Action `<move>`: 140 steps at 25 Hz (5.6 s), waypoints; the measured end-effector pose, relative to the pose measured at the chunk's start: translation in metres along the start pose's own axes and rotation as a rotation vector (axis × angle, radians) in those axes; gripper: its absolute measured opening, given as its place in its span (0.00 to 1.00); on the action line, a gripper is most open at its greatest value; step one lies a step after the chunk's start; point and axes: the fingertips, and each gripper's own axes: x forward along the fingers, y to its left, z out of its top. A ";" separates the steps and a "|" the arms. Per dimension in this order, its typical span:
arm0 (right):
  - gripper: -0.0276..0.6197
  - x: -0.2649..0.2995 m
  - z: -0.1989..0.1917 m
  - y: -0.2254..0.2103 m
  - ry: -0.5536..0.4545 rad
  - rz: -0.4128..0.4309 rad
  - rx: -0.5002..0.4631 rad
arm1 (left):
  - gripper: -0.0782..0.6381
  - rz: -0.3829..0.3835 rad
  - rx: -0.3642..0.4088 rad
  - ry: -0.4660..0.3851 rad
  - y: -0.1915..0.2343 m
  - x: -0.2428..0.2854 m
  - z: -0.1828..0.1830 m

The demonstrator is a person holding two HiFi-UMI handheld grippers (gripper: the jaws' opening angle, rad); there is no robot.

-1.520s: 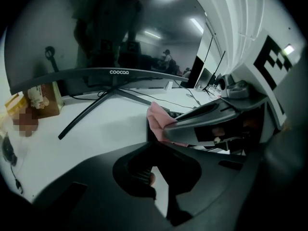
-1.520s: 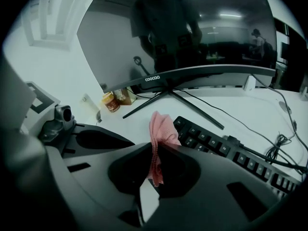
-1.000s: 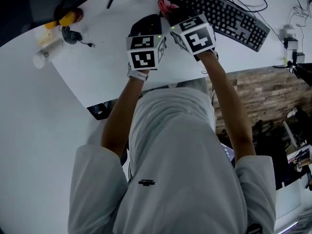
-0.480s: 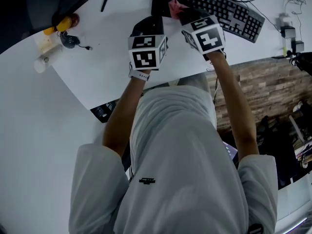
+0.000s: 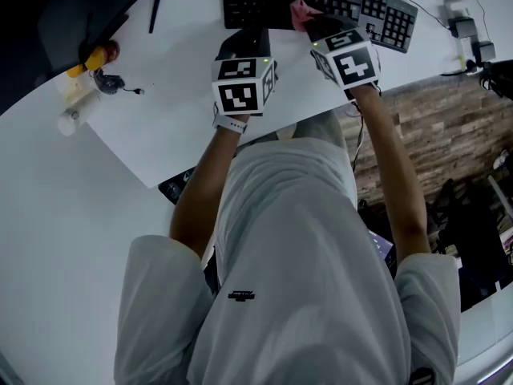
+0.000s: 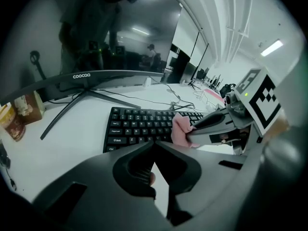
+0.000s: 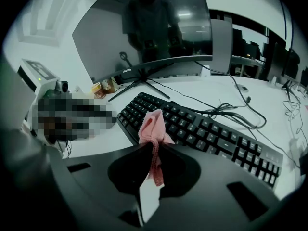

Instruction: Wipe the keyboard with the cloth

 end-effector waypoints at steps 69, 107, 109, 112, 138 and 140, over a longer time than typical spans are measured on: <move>0.10 -0.079 -0.125 -0.103 -0.038 -0.236 0.495 | 0.14 -0.099 0.116 0.013 -0.090 -0.021 0.014; 0.11 -0.033 0.124 0.112 -0.323 0.276 0.024 | 0.14 0.113 -0.165 -0.099 0.059 -0.131 -0.002; 0.11 -0.071 0.138 0.100 -0.402 0.252 -0.025 | 0.13 0.096 -0.164 -0.129 0.054 -0.139 0.010; 0.11 -0.130 0.141 0.078 -0.491 0.198 -0.076 | 0.14 0.062 -0.147 -0.176 0.040 -0.153 0.030; 0.11 -0.315 0.048 0.049 -0.733 -0.135 0.015 | 0.14 -0.094 -0.015 -0.479 -0.041 -0.265 0.111; 0.11 -0.316 0.053 0.053 -0.749 -0.125 0.002 | 0.14 -0.094 -0.010 -0.476 -0.043 -0.265 0.108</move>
